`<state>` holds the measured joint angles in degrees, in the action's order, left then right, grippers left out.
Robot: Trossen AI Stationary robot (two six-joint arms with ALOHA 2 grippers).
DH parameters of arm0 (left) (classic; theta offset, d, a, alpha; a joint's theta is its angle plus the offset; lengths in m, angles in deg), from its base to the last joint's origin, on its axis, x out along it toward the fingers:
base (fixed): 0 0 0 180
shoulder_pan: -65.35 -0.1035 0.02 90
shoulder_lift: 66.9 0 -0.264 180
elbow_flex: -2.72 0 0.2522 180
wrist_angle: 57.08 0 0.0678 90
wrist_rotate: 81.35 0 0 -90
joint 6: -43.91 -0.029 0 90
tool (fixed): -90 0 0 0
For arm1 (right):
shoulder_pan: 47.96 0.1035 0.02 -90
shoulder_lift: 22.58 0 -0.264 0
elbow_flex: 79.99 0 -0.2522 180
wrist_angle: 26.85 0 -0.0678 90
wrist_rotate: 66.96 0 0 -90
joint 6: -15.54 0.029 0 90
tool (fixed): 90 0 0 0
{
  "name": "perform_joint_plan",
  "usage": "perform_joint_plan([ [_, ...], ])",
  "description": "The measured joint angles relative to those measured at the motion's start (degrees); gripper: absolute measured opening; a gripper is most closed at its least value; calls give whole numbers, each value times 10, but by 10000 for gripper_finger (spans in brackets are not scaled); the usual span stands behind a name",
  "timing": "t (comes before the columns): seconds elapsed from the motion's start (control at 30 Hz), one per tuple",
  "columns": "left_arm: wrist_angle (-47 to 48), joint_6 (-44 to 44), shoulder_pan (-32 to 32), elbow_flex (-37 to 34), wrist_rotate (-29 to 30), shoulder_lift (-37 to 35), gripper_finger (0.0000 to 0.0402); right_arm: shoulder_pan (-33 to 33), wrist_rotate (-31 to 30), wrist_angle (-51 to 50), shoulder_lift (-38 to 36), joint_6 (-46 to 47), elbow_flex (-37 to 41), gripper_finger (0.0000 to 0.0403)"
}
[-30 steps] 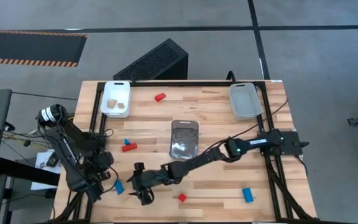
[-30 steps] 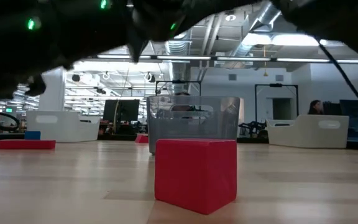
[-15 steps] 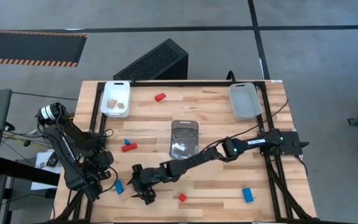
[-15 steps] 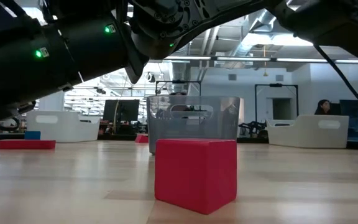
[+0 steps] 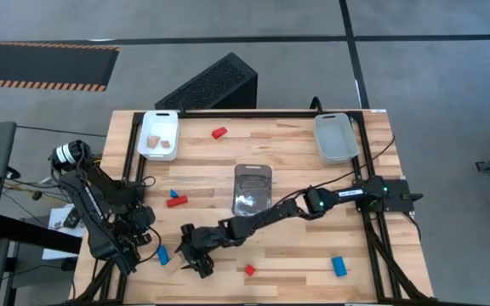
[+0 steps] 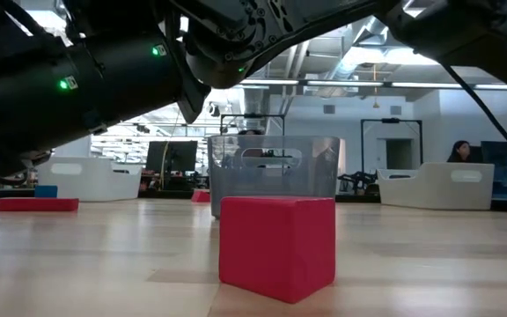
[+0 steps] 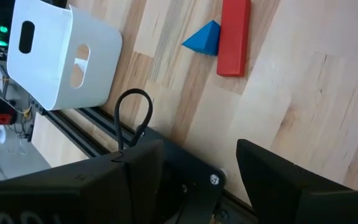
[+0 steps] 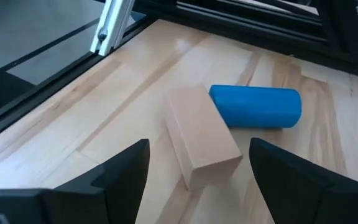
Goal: Sort & place blocks by color
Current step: Put the brown block into the white bin
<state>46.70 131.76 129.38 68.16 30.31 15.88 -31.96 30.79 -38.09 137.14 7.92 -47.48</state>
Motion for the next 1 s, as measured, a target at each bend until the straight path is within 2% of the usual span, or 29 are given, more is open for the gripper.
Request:
perform_joint_plan([
  [0.27, 0, -7, -2, 0, 1, 0, 194, -4, 20, 44, 36, 13, -1, 260],
  [0.6, 0, -10, -3, 0, 0, 0, 194, -5, 27, 32, 36, 20, -12, 227],
  [0.7, -1, -12, -3, 0, -1, 0, 194, -6, 27, 32, 37, 32, -12, 199],
  [0.9, -15, -11, -3, 0, -4, 0, 194, -13, 29, -23, 14, 45, -11, 110],
  [1.0, -15, -12, -3, 0, -4, 0, 194, -12, 26, -57, -10, 31, -11, 104],
])
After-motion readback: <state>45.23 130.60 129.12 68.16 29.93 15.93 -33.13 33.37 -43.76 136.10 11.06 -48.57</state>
